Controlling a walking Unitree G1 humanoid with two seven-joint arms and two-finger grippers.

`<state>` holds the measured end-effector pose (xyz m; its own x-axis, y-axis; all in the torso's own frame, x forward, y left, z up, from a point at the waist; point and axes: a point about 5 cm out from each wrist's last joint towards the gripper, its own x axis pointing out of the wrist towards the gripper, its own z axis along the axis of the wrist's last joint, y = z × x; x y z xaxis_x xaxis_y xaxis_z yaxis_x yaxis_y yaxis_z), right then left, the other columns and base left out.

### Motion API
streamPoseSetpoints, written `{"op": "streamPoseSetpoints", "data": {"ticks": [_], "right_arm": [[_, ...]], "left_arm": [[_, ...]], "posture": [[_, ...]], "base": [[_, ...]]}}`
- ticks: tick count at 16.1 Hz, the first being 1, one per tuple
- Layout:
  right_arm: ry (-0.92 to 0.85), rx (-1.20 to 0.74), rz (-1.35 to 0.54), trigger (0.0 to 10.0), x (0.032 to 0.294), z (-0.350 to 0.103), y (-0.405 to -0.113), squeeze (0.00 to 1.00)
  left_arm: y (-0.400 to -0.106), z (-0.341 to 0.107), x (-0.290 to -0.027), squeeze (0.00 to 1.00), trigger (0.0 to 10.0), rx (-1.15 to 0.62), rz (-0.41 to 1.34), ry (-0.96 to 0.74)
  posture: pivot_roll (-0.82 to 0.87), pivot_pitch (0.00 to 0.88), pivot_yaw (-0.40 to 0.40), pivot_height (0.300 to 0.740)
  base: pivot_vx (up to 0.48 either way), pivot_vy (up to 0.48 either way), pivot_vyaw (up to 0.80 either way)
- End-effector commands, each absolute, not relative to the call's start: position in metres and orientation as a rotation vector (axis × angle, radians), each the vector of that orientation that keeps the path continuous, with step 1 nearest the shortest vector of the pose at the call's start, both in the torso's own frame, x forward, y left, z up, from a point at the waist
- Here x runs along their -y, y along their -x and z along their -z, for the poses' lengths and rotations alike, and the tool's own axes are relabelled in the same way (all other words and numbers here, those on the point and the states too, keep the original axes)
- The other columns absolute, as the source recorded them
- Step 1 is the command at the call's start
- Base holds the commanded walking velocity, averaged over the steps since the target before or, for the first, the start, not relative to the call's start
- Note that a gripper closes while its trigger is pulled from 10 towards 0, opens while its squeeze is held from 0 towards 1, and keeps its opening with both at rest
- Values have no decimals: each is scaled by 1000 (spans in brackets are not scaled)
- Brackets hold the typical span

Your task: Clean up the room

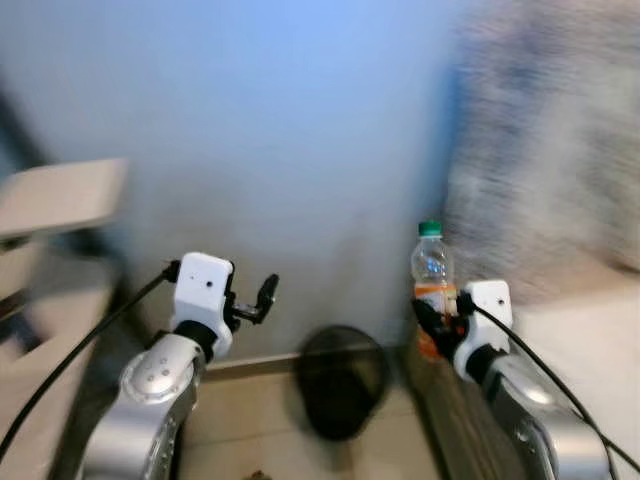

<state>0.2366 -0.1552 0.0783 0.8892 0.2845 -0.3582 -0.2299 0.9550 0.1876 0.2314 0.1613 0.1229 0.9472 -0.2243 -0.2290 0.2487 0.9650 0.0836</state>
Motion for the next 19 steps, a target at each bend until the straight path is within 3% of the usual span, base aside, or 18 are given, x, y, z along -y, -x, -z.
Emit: {"op": "streamPoseSetpoints", "data": {"ticks": [1,8,12,19], "right_arm": [[-153,-388,-246,10000,159,-80,-238,0],[9,-589,-364,10000,169,-57,-234,0],[96,-636,-404,10000,169,-48,-251,0],[311,-877,-607,10000,140,12,-263,0]], "left_arm": [[-233,-126,-161,0,10000,-214,243,-117],[-228,-119,-158,0,10000,-268,305,-128],[-222,-114,-156,0,10000,-322,406,-148],[-204,-97,-166,0,10000,-530,721,-248]], "posture": [[55,0,12,740],[56,0,10,740],[65,0,1,740],[77,0,-36,740]], "base": [[345,0,0],[324,0,0],[0,0,0],[0,0,0]]}}
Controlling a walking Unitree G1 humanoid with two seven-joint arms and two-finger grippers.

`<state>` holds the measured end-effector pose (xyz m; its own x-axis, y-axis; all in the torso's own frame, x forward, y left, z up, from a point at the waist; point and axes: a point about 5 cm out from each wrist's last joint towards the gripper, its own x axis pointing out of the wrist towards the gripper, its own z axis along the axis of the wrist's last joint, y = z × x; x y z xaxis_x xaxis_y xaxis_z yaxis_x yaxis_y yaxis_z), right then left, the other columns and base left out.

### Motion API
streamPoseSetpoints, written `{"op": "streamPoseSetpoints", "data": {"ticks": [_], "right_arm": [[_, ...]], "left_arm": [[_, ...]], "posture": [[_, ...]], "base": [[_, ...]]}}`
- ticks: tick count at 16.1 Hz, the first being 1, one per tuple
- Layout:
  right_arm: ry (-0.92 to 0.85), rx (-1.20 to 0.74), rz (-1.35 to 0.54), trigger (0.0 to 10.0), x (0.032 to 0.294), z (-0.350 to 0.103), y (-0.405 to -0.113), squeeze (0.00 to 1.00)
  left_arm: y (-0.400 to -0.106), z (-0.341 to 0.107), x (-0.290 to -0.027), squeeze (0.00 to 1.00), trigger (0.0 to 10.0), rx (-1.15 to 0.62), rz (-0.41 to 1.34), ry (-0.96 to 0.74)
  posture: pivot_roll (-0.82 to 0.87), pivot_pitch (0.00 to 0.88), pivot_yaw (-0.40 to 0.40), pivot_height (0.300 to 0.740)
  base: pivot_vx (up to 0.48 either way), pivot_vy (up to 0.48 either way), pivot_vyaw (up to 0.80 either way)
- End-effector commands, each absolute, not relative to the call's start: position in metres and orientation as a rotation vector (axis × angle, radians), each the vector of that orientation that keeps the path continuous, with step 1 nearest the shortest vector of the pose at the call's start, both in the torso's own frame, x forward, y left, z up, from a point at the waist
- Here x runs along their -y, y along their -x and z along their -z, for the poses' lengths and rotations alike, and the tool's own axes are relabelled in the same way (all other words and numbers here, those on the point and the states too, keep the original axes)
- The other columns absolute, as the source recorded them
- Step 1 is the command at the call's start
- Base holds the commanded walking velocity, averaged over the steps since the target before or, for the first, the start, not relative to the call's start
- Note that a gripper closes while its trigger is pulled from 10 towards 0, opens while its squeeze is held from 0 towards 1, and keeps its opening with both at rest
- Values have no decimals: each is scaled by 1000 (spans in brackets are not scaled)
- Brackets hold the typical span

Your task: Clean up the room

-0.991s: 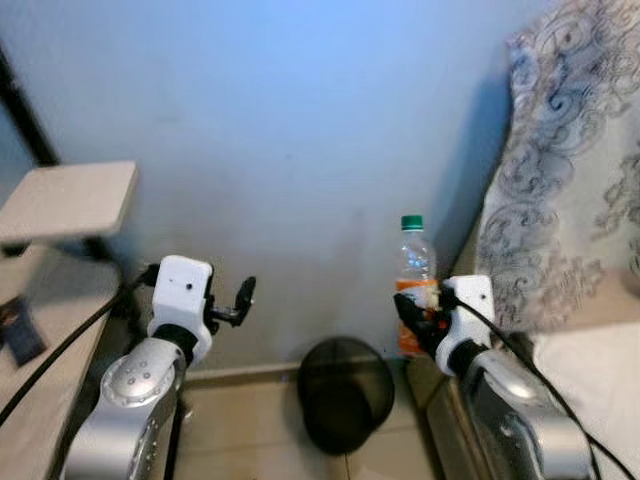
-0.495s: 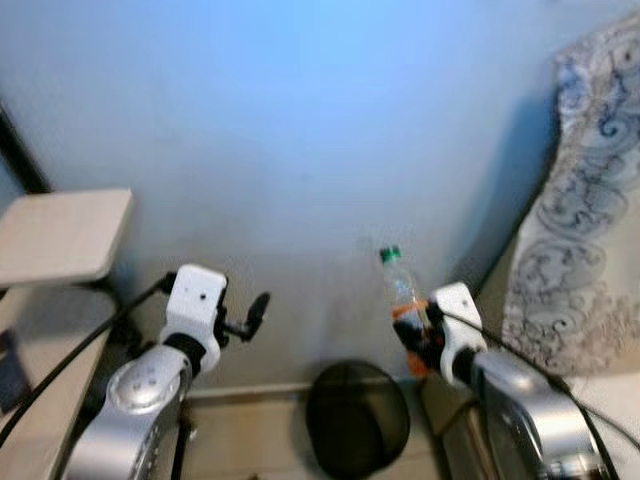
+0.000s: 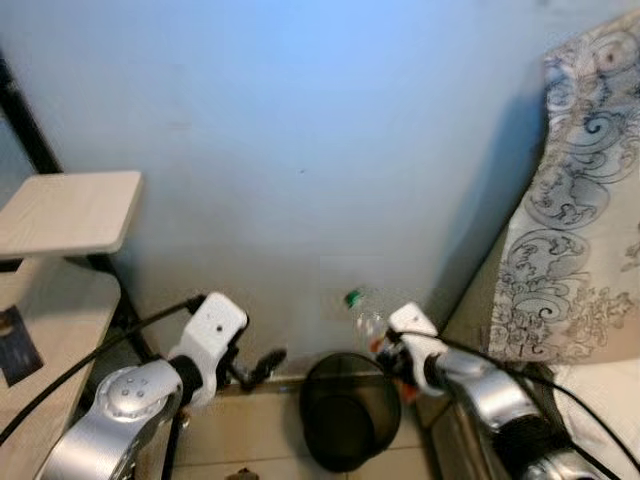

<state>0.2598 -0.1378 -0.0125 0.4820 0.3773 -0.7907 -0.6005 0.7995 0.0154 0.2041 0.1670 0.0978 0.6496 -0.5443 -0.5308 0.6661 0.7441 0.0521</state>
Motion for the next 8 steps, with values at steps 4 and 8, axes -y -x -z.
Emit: {"op": "streamPoseSetpoints", "data": {"ticks": [4,8], "right_arm": [[429,-937,-638,10000,125,27,-266,0],[442,-893,-550,10000,123,24,-276,0]], "left_arm": [[-198,-97,-170,0,10000,-589,824,-237],[-196,-101,-166,0,10000,-586,857,-231]], "posture": [[91,0,-35,740],[108,0,-48,740]], "base": [[0,0,0],[0,0,0]]}}
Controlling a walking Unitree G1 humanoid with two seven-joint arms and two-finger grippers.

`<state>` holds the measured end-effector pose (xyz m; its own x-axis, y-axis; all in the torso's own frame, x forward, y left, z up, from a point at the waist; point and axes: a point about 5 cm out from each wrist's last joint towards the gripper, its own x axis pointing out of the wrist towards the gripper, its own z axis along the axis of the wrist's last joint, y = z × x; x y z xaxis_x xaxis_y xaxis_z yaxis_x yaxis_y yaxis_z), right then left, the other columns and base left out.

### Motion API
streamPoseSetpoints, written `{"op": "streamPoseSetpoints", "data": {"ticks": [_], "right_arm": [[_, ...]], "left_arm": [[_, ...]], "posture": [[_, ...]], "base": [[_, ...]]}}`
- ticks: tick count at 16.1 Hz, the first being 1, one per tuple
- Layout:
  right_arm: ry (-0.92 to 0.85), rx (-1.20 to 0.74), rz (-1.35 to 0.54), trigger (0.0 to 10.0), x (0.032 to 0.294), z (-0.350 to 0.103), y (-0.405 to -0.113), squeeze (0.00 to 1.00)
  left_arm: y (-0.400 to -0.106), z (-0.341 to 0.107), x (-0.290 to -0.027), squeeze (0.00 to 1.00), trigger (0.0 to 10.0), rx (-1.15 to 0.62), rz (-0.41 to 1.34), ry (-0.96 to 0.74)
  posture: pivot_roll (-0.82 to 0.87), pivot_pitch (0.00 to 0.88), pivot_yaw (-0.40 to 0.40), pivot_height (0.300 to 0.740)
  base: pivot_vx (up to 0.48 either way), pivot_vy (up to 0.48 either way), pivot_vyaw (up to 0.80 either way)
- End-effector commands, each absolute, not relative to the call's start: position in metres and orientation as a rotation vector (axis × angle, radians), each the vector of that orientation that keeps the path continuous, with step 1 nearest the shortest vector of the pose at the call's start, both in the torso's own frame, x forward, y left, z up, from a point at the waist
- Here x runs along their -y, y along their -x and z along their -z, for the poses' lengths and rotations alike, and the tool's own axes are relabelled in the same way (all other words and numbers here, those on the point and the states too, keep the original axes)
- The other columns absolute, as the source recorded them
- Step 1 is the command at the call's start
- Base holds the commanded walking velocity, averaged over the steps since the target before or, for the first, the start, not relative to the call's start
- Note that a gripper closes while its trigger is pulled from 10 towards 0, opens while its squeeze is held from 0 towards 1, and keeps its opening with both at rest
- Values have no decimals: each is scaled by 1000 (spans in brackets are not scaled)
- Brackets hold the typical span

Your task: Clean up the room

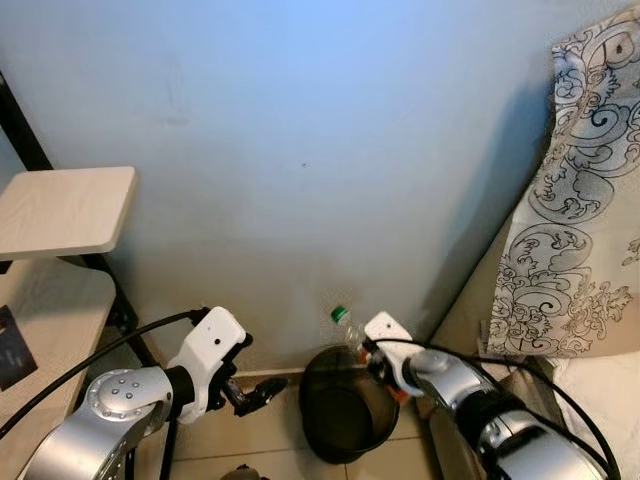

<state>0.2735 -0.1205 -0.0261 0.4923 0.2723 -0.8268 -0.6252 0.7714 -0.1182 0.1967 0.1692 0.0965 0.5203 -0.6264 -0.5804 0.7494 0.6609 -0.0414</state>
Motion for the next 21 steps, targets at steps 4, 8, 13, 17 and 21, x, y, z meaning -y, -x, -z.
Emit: {"op": "streamPoseSetpoints", "data": {"ticks": [4,8,13,17,21], "right_arm": [[445,-870,-466,10000,123,24,-279,0],[376,-847,-422,10000,118,21,-283,149],[314,-847,-403,10000,113,22,-283,1000],[277,-868,-410,10000,111,25,-279,1000],[250,-882,-415,10000,110,28,-275,1000]], "left_arm": [[-190,-104,-165,0,10000,-600,897,-232],[-188,-105,-165,0,10000,-617,912,-235],[-188,-105,-164,0,10000,-619,916,-235],[-189,-105,-164,0,10000,-621,913,-234],[-190,-104,-164,0,10000,-621,911,-233]], "posture": [[110,0,-41,740],[100,1,-25,740],[100,5,-24,740],[98,5,-26,740],[92,0,-24,740]], "base": [[0,0,0],[0,0,0],[0,0,0],[0,0,0],[0,0,0]]}}
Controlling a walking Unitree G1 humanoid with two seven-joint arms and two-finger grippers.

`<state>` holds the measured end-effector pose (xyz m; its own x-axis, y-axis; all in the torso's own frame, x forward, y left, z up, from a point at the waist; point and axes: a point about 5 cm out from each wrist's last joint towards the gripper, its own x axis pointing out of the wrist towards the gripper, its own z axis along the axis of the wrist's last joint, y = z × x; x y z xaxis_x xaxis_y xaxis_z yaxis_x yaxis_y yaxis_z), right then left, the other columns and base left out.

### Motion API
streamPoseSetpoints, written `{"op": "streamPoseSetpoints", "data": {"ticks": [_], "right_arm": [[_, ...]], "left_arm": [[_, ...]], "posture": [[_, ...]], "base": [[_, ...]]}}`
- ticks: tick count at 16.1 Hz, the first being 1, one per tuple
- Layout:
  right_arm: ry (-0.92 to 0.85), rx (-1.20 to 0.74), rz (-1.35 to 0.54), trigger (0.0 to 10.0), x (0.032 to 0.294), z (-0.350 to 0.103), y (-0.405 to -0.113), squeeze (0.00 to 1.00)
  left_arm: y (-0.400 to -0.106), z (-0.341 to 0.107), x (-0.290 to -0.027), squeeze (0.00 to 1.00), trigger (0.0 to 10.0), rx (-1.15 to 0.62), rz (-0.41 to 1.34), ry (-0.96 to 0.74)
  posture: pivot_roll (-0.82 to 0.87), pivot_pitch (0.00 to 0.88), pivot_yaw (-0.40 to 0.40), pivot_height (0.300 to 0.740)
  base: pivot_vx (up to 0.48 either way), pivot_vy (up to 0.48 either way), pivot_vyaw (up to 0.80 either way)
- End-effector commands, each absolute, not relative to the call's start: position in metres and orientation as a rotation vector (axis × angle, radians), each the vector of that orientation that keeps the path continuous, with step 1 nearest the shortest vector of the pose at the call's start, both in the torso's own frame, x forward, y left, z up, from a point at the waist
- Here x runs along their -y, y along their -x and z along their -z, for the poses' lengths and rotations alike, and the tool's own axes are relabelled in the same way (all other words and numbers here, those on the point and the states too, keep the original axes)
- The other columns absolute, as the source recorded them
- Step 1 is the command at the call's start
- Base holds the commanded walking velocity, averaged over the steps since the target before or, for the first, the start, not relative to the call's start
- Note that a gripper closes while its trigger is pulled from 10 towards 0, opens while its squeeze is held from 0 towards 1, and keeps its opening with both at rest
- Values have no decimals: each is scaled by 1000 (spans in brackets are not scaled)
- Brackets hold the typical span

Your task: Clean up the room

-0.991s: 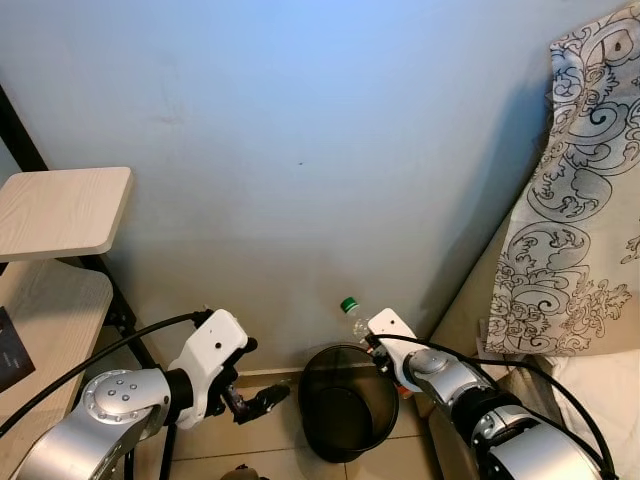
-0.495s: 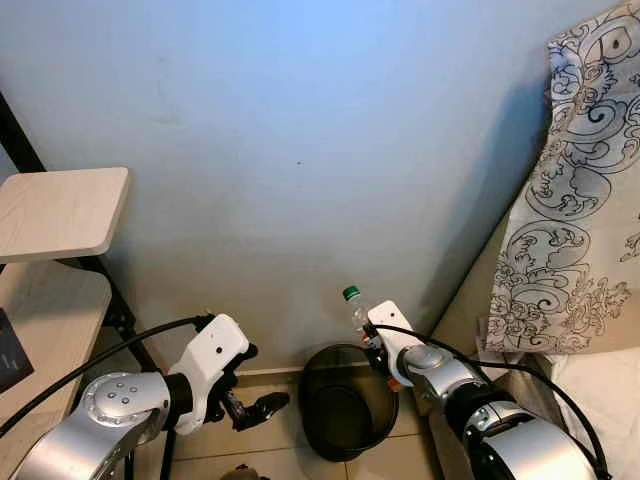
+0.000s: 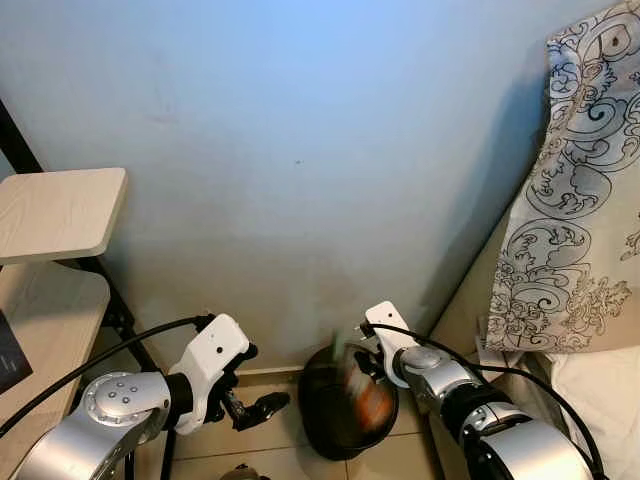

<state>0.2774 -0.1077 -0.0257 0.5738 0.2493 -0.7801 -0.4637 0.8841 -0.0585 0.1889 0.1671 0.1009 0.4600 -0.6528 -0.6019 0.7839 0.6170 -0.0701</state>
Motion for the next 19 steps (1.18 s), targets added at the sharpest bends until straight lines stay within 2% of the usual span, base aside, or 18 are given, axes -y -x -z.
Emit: {"op": "streamPoseSetpoints", "data": {"ticks": [1,5,8,9,12,14,15,19], "right_arm": [[244,-886,-415,10000,110,29,-274,1000],[232,-888,-413,10000,111,29,-273,1000],[79,-780,-384,10000,116,16,-287,1000],[48,-733,-382,10000,124,11,-289,0],[-8,-544,-303,10000,149,-16,-276,0],[-42,-452,-203,10000,161,-37,-263,0],[-49,-386,-94,10000,170,-56,-250,0],[-47,-368,2,10000,176,-73,-230,0]], "left_arm": [[-190,-104,-164,0,10000,-621,912,-233],[-193,-104,-163,0,10000,-611,907,-235],[-202,-109,-157,0,10000,-526,801,-198],[-210,-113,-155,0,10000,-478,718,-193],[-229,-126,-147,0,10000,-345,546,-175],[-236,-134,-142,0,10000,-278,473,-169],[-244,-143,-140,0,10000,-230,386,-139],[-245,-141,-143,0,10000,-224,341,-146]], "posture": [[91,0,-22,740],[84,0,-21,740],[79,0,-23,740],[66,0,-18,740],[38,0,-2,740],[23,0,11,740],[8,0,23,740],[-9,0,32,740]], "base": [[0,0,0],[0,0,0],[0,0,0],[0,0,0],[0,0,0],[0,0,-800],[0,0,-800],[0,0,-800]]}}
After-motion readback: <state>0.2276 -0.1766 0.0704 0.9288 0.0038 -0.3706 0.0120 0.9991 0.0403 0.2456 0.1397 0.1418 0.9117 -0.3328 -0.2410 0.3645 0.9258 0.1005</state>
